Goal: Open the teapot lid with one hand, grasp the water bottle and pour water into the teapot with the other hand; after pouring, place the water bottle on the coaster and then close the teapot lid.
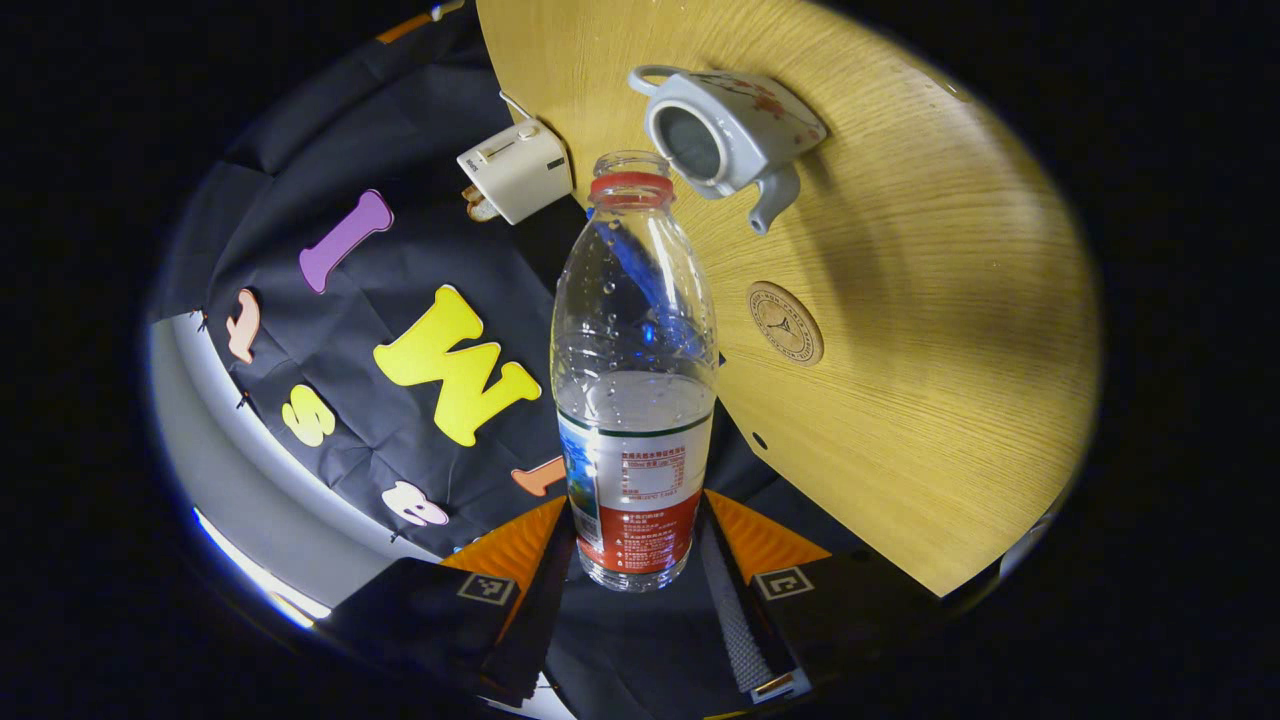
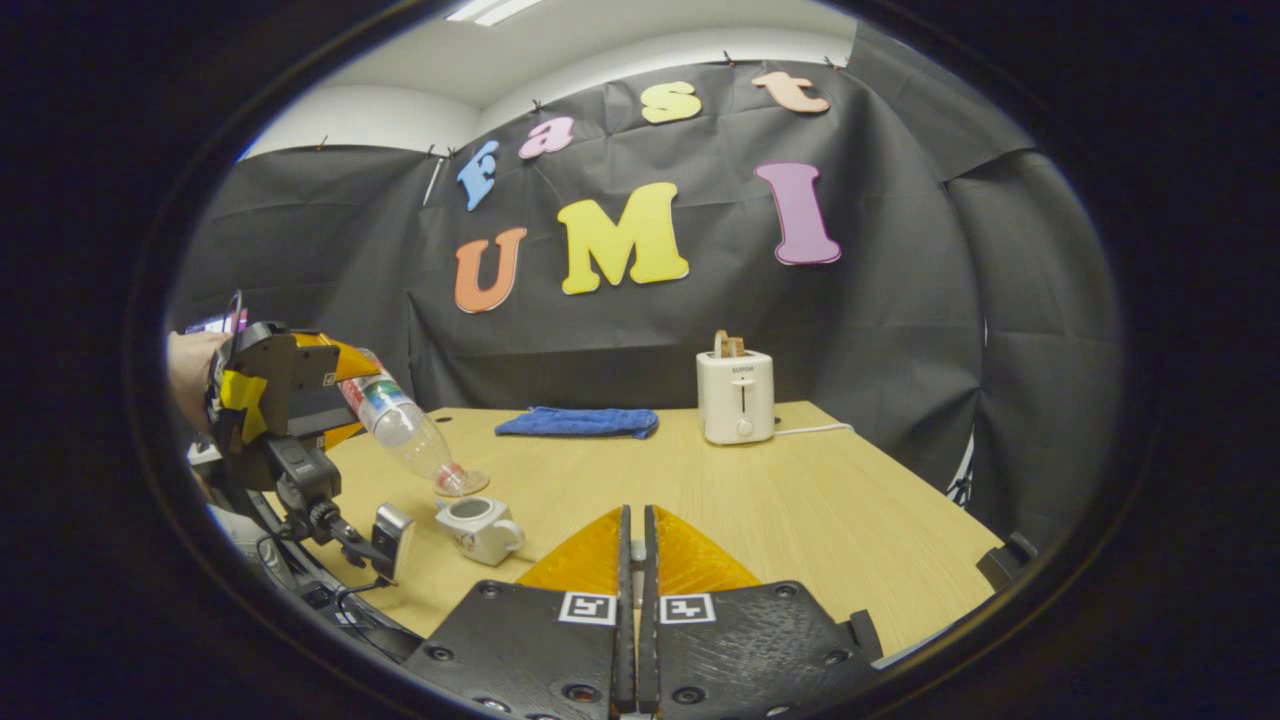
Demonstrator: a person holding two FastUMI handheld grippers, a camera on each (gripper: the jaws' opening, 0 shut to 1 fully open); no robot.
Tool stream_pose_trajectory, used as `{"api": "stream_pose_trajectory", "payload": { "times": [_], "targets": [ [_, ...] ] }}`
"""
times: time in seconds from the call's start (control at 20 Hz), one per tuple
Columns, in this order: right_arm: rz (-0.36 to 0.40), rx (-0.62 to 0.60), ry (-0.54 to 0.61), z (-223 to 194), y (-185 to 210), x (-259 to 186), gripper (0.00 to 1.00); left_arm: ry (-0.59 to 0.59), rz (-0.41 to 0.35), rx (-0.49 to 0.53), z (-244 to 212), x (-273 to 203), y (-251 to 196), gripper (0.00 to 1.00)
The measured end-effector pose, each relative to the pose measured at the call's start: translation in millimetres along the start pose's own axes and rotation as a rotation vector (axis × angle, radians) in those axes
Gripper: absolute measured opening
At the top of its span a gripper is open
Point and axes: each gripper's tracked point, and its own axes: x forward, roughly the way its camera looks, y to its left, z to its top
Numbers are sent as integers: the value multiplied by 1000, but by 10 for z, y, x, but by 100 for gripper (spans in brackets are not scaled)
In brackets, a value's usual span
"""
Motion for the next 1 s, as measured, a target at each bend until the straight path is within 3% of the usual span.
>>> {"api": "stream_pose_trajectory", "payload": {
  "times": [0.35, 0.55, 0.6, 0.65, 0.85, 1.0],
  "targets": [
    [-5, -22, -11, 32, 34, -8, 1, -14, -13, -37, 10, 4, -65, 72],
    [-11, -29, -15, 73, 57, -15, 1, -51, 6, -115, 64, 26, -144, 72],
    [-11, -31, -17, 86, 58, -24, 1, -61, 13, -153, 67, 36, -156, 75],
    [-11, -32, -19, 101, 68, -29, 1, -80, 5, -203, 94, 68, -180, 72],
    [-2, -30, -26, 165, 116, -24, 1, -152, -130, -502, 232, 65, -527, 72],
    [4, -38, -30, 192, 167, -34, 1, -153, -162, -690, 208, 8, -591, 72]
  ]
}}
